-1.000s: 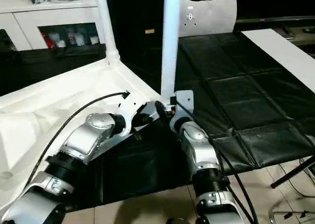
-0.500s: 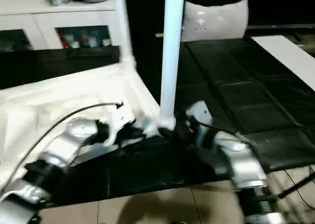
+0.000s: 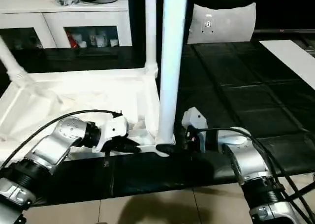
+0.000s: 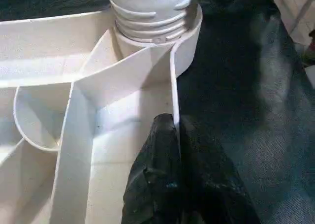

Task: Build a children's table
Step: Rotate leg to tighten

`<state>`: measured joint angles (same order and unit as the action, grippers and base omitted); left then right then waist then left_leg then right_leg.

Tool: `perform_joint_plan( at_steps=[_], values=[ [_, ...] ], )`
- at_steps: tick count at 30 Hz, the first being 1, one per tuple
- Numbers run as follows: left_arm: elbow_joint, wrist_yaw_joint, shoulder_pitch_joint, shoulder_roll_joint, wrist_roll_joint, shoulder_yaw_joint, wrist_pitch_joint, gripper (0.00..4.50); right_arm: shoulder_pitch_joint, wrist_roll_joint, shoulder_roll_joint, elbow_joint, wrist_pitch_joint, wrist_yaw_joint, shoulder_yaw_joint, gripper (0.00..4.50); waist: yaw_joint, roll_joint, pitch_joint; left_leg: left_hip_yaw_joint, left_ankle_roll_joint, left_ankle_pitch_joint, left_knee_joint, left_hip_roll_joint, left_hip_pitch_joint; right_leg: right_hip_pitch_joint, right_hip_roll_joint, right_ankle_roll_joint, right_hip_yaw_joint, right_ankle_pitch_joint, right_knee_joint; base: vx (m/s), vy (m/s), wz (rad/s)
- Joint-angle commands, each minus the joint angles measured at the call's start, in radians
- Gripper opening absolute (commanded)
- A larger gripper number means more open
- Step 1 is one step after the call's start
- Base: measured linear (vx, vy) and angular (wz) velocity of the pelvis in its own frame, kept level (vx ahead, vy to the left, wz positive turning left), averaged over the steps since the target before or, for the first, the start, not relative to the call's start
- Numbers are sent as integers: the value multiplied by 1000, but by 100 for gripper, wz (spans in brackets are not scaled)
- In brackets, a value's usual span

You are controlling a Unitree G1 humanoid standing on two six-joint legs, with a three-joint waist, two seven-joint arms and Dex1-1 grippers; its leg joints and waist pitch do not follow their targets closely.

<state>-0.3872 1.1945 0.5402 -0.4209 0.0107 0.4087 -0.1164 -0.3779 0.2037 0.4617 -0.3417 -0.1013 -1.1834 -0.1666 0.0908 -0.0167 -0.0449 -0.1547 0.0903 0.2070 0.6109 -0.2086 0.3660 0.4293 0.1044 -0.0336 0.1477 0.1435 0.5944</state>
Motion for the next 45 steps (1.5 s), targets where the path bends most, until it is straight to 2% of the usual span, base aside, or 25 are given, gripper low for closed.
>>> perform_joint_plan(
  at_steps=[1, 10, 14, 16, 21, 24, 30, 32, 34, 36, 37, 38, 39, 40, 41, 42, 43, 44, 45],
  values=[
    [27, 32, -5, -4, 12, 25, 19, 0, -13, 8, 1, -6, -3, -16, -11, 379, -2, 16, 72, -9, -86, 118, -67, -18, 3, -81, 46, -128, -58, 320, -71, 0, 0, 0],
    [20, 31, -4, -1, 13, 29, 37, 0, -32, -10, -11, -44, 44, -32, -24, 300, -3, 15, 74, -10, -84, 108, -66, -18, 3, -81, 45, -130, -58, 311, -69, 0, 0, 0],
    [19, 34, -2, -3, 14, 31, 39, 0, -32, -12, -10, -46, 53, -42, -28, 281, -2, 16, 74, -10, -87, 109, -65, -17, 3, -81, 44, -132, -58, 308, -69, 0, 0, 0],
    [15, 35, -1, -4, 14, 31, 42, 0, -30, -12, -9, -48, 58, -48, -32, 249, -2, 15, 73, -10, -85, 113, -66, -17, 3, -82, 45, -127, -57, 322, -72, 0, 0, 0],
    [15, 38, -2, -7, 14, 30, 40, 0, -21, -12, -11, -44, 64, -54, -39, 230, -5, 15, 67, -10, -77, 150, -69, -16, -1, -81, 45, -106, -54, 386, -81, 0, 0, 0],
    [16, 39, -4, -9, 14, 28, 36, 0, -2, -9, -14, -31, 61, -56, -44, 214, -6, 15, 65, -9, -68, 177, -73, -17, -7, -81, 47, -89, -53, 435, -90, 0, 0, 0],
    [21, 38, -7, -5, 10, 25, 21, 0, 42, 21, -39, 15, 29, -43, -43, 205, -5, 11, 65, -7, -63, 185, -75, -16, -10, -83, 45, -86, -53, 434, -92, 0, 0, 0],
    [20, 26, -2, 7, 5, 19, -2, 0, 65, 37, -70, 45, -21, 7, -37, 204, -6, 7, 64, -6, -58, 196, -77, -16, -11, -82, 46, -86, -52, 444, -93, 0, 0, 0],
    [21, 20, 0, 13, 3, 16, -12, 0, 71, 41, -79, 52, -39, 21, -37, 204, -8, 8, 62, -5, -52, 209, -78, -16, -12, -82, 47, -80, -50, 464, -96, 0, 0, 0],
    [19, -34, 14, 51, -8, -7, -73, 0, 81, 32, -126, 60, -107, 120, -30, 203, -11, 8, 60, -5, -45, 221, -78, -14, -13, -81, 46, -67, -49, 493, -102, 0, 0, 0],
    [18, -51, 19, 64, -10, -13, -91, 0, 83, 26, -141, 60, -122, 151, -27, 203, -12, 6, 56, -5, -36, 242, -78, -11, -18, -77, 46, -56, -44, 532, -108, 0, 0, 0],
    [15, -96, 32, 95, -13, -30, -131, 0, 86, 11, -179, 58, -156, 229, -20, 202, -20, 4, 50, -4, -25, 284, -76, -6, -24, -73, 43, -30, -33, 601, -121, 0, 0, 0],
    [15, -96, 32, 95, -13, -30, -131, 0, 86, 11, -179, 58, -156, 229, -20, 201, -25, 6, 47, -5, -19, 304, -72, -2, -28, -70, 41, -11, -27, 636, -130, 0, 0, 0],
    [-3, -175, 56, 143, -8, -53, -170, 0, 77, -5, -249, 35, -179, 353, 4, 201, -35, 4, 47, -1, -13, 335, -67, 3, -37, -71, 45, 21, -11, 682, -146, 0, 0, 0],
    [-3, -175, 56, 143, -8, -53, -170, 0, 77, -5, -249, 35, -179, 353, 4, 201, -49, -3, 45, 3, -14, 364, -68, -1, -42, -68, 40, 33, 1, 681, -157, 0, 0, 0],
    [-28, -263, 86, 196, -1, -76, -214, 0, 50, -26, -323, -14, -194, 490, 31, 201, -64, -11, 45, 12, -10, 409, -72, -9, -43, -76, 39, 41, 17, 665, -164, 0, 0, 0],
    [-36, -290, 95, 212, 1, -83, -229, 0, 40, -33, -345, -30, -202, 535, 39, 201, -74, -18, 42, 17, -9, 446, -76, -16, -46, -80, 38, 41, 31, 652, -170, 0, 0, 0],
    [-36, -290, 95, 212, 1, -83, -229, 0, 40, -33, -345, -30, -202, 535, 39, 201, -86, -24, 42, 27, -9, 500, -84, -28, -47, -92, 35, 46, 46, 627, -169, -78, 27, -11],
    [-61, -365, 117, 250, 6, -104, -249, 0, 5, -62, -386, -87, -200, 646, 58, 201, -93, -39, 38, 55, -12, 623, -132, -75, -7, -143, 32, 37, 29, 505, -89, -78, 27, -11]
  ],
)
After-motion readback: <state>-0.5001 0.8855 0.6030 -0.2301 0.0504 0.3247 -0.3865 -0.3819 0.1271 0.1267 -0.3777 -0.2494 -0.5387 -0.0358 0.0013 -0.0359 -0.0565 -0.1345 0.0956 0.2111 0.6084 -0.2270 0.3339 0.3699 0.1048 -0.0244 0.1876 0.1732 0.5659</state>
